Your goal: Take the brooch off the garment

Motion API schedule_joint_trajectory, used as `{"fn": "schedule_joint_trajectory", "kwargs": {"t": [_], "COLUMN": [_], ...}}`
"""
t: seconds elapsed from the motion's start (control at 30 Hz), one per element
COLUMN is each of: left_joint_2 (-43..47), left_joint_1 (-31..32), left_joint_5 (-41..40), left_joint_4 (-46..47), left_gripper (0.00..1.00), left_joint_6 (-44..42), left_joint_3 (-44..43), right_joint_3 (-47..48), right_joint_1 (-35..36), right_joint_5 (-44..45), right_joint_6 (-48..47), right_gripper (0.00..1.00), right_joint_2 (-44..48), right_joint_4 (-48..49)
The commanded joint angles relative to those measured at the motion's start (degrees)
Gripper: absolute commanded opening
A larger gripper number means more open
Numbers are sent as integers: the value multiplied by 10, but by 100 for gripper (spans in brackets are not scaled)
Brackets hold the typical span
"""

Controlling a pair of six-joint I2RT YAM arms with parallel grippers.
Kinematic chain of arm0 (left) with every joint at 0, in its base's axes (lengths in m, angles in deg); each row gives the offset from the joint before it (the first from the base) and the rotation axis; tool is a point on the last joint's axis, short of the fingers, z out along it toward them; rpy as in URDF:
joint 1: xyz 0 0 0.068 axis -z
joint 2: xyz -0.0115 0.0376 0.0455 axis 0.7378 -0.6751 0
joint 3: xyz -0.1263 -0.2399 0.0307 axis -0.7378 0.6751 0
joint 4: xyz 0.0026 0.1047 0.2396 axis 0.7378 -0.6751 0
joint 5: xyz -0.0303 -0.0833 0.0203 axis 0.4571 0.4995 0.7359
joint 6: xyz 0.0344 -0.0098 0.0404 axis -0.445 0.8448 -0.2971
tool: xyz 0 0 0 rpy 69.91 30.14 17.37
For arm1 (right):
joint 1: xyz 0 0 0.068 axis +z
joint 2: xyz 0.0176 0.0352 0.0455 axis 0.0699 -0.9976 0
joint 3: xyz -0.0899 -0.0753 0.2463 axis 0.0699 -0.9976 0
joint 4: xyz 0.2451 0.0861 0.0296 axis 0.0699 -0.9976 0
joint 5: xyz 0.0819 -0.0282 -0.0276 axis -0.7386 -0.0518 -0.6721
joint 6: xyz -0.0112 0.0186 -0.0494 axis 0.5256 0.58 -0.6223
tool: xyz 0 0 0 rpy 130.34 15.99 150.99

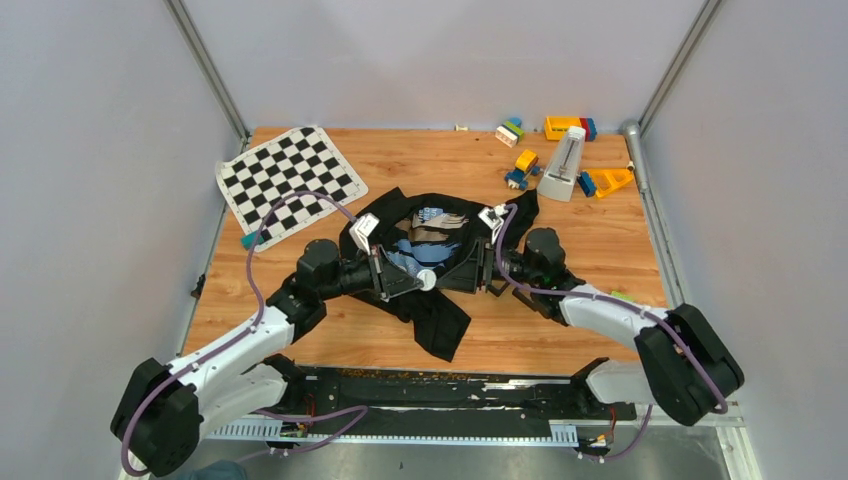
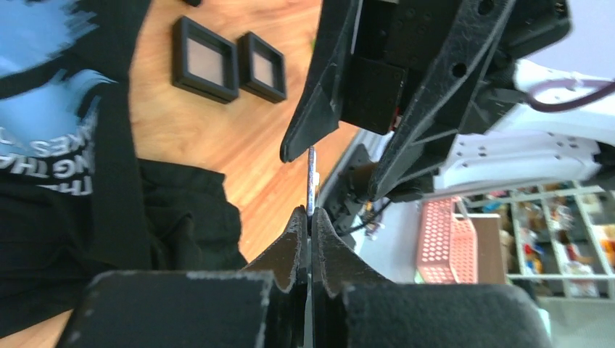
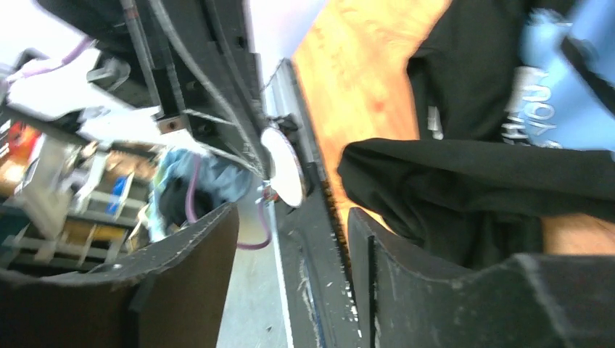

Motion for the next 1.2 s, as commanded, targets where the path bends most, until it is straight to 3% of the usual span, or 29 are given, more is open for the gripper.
{"fn": "schedule_joint_trajectory", "kwargs": {"t": [0.0, 0.17, 0.37, 0.47, 0.63, 0.77, 0.93, 1.17], "left_joint_2": [1, -93, -261, -300, -347, -334, -268, -190], "left_joint_1": [5, 79, 97, 58, -51, -70, -45, -4], "left_joint_5": [-62, -147, -226, -345, -428, -521, -465, -449], "left_joint_4": [-156, -232, -310, -402, -472, -510, -450, -407], "left_gripper": [0, 0, 0, 0, 0, 0, 0, 0], "left_joint_6": [-123, -201, -228, -264, -293, -309, -349, -361], "left_joint_3": [-67, -132, -196, -244, -306, -354, -330, -275], "right_joint_3": [36, 96, 137, 174, 245, 269, 282, 276], "right_joint_1": [0, 1, 1, 2, 7, 11, 31, 51], "right_joint_5": [146, 352, 431, 453, 484, 525, 544, 552], "right_joint_6": [-93, -159, -237, -271, -306, -309, -313, -312], "right_gripper": [60, 53, 52, 54, 53, 49, 45, 44], "right_joint_2": [91, 157, 125, 65, -51, -109, -151, -150], "right_joint_4": [-215, -497, -601, -624, -683, -695, -704, -705]}}
